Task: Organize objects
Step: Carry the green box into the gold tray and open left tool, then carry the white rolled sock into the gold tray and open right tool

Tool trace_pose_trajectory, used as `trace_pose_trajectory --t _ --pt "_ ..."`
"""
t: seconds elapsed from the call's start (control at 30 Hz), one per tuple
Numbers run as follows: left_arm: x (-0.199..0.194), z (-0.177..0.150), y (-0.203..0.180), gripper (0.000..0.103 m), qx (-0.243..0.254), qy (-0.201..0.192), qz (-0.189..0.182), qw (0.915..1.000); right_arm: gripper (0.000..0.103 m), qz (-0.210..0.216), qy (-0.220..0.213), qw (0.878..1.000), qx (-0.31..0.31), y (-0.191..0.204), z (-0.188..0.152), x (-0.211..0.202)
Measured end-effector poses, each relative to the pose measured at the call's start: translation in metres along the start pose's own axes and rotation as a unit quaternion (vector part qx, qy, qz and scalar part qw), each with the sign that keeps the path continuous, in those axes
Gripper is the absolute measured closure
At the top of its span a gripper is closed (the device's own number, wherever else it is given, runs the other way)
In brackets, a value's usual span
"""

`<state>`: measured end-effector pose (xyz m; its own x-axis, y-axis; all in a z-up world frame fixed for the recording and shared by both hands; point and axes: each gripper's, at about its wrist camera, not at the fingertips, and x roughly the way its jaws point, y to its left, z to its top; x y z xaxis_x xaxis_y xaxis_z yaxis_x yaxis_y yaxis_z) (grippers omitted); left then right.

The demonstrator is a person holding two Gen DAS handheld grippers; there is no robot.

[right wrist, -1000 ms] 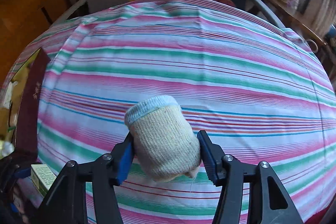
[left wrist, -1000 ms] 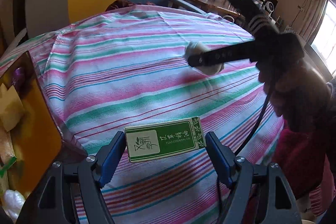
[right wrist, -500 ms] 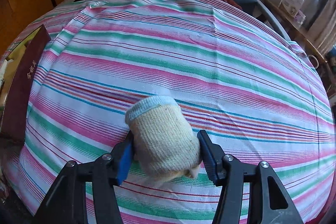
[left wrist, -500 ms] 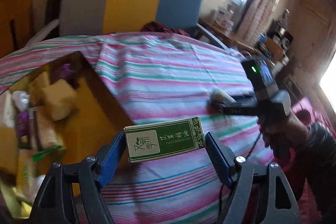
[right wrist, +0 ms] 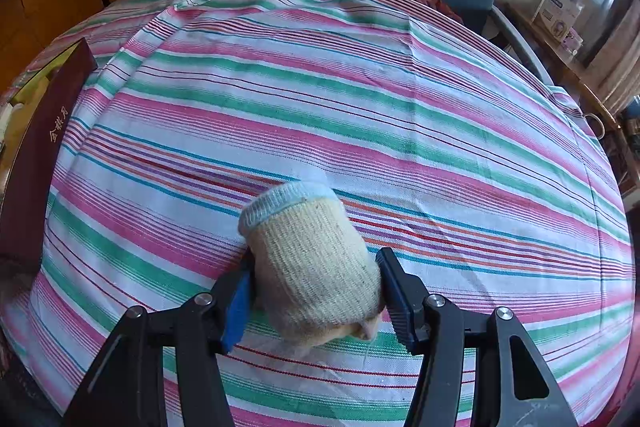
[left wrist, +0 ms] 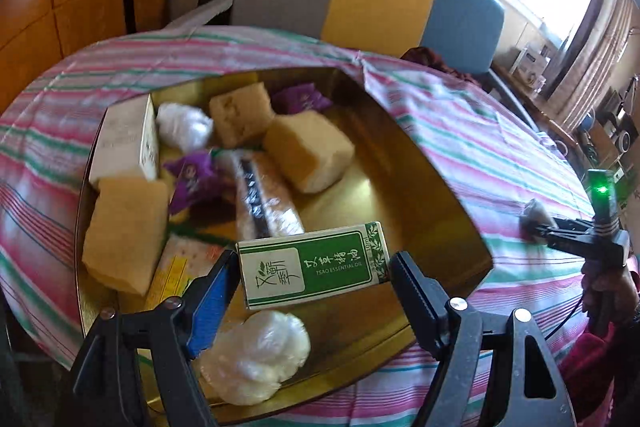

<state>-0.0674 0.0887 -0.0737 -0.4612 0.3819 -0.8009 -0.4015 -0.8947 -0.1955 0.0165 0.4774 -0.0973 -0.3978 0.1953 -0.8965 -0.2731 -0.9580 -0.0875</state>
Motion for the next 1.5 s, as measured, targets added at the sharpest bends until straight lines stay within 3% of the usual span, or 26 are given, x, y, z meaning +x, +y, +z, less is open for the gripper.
trace_pose_trajectory --t 0.3,0.37,0.63,0.87,1.3,1.5 --pt "0.031 0.003 -0.003 0.025 0.017 0.021 0.028 0.9993 0.044 -0.003 -0.001 1.000 -0.005 0.000 -0.001 0.001" --pt "0.040 0.000 -0.001 0.025 0.009 0.039 0.020 0.9990 0.044 -0.003 -0.001 1.000 -0.005 0.000 -0.001 0.001" --pt "0.041 -0.009 0.004 0.025 -0.006 0.048 0.022 0.9986 0.044 -0.004 -0.001 1.000 -0.005 0.001 -0.002 0.002" --pt "0.021 -0.010 0.004 0.024 -0.008 0.023 0.034 0.9991 0.044 -0.005 -0.001 1.000 -0.006 0.001 -0.003 0.003" --pt "-0.037 -0.007 0.007 0.024 0.002 -0.056 0.075 0.9956 0.045 -0.019 0.003 1.000 -0.012 0.004 -0.003 0.004" --pt "-0.047 -0.005 0.013 0.024 -0.010 -0.069 0.076 0.9947 0.046 0.018 -0.019 1.000 0.016 0.019 -0.001 -0.016"
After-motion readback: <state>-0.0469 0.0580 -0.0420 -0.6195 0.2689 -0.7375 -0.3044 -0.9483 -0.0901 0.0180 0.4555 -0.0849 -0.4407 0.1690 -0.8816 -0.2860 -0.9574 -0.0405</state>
